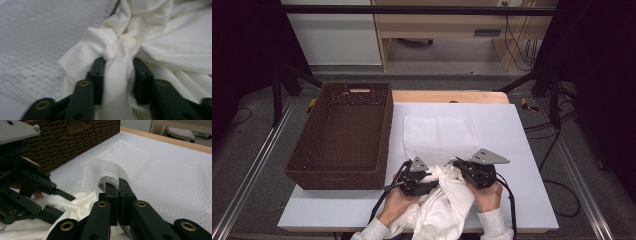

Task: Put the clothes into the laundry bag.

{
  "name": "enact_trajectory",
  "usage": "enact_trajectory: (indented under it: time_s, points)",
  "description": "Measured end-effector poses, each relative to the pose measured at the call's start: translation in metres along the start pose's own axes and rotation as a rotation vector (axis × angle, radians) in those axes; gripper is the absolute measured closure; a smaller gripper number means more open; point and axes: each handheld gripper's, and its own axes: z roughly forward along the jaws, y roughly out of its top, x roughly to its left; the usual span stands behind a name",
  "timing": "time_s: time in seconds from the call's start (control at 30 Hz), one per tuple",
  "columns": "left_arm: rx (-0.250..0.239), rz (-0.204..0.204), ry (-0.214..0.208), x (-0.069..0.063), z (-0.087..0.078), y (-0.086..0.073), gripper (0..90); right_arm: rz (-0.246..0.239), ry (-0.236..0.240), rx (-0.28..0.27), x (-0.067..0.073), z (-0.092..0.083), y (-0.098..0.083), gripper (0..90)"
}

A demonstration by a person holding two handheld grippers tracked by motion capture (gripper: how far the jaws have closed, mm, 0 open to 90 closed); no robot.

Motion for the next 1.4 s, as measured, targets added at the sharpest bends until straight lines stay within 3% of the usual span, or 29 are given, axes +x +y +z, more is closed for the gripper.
enact_trajectory:
  time_s: [0.07, 0.17, 0.23, 0.3, 0.43, 0.5, 0.6, 0.67, 0.8, 0.9, 0.97, 1.0, 1.13, 1.23, 1.33, 1.4]
  points:
    - [-0.013, 0.015, 0.008, -0.004, -0.003, 0.001, 72.9, -0.001, -0.001, 0.002, 0.000, 0.001, -0.001, 88.7]
    - [-0.084, 0.003, -0.036, -0.011, -0.017, 0.004, 74.4, 0.002, -0.004, 0.001, 0.000, 0.001, -0.001, 88.7]
    - [-0.133, 0.028, -0.059, -0.021, -0.027, 0.009, 74.7, 0.010, -0.003, -0.001, 0.000, 0.002, -0.001, 88.7]
    - [-0.146, 0.065, -0.061, -0.033, -0.030, 0.016, 75.1, 0.019, 0.001, -0.008, -0.001, 0.002, -0.001, 88.7]
    - [-0.141, 0.110, -0.044, -0.050, -0.011, 0.030, 75.4, 0.018, 0.004, -0.015, -0.001, 0.002, -0.002, 88.8]
    - [-0.133, 0.105, -0.041, -0.051, -0.001, 0.033, 75.4, 0.018, 0.001, -0.016, -0.001, 0.001, -0.003, 88.8]
    - [-0.095, 0.068, -0.054, -0.045, 0.015, 0.033, 75.2, 0.022, 0.007, -0.014, -0.004, 0.002, -0.004, 88.9]
    - [-0.050, 0.072, -0.035, -0.040, 0.027, 0.031, 75.0, 0.022, 0.020, -0.030, -0.004, 0.000, -0.003, 88.9]
    - [-0.039, 0.059, -0.005, -0.033, 0.035, 0.029, 73.6, 0.004, 0.041, -0.040, 0.000, -0.004, 0.000, 88.9]
    - [-0.056, 0.056, 0.036, -0.033, 0.033, 0.027, 64.4, -0.002, 0.032, -0.039, 0.000, -0.006, 0.000, 88.9]
    - [-0.072, 0.041, 0.074, -0.033, 0.027, 0.026, 49.5, -0.002, 0.022, -0.032, -0.002, -0.008, -0.001, 88.9]
    - [-0.080, 0.038, 0.081, -0.033, 0.022, 0.026, 36.7, -0.009, 0.004, -0.023, -0.003, -0.009, -0.002, 88.9]
    - [-0.104, 0.049, 0.102, -0.027, -0.006, 0.025, 28.8, 0.001, 0.004, -0.021, -0.005, -0.011, -0.004, 88.9]
    - [-0.115, 0.055, 0.111, -0.014, -0.022, 0.022, 27.3, -0.004, 0.005, -0.019, -0.004, -0.011, -0.004, 88.9]
    - [-0.061, 0.000, 0.086, 0.004, -0.013, 0.018, 23.6, -0.001, 0.008, -0.013, -0.002, -0.008, -0.003, 88.9]
    - [-0.041, -0.030, 0.060, 0.009, -0.001, 0.012, 25.4, -0.003, 0.009, -0.008, -0.001, -0.006, -0.004, 88.8]
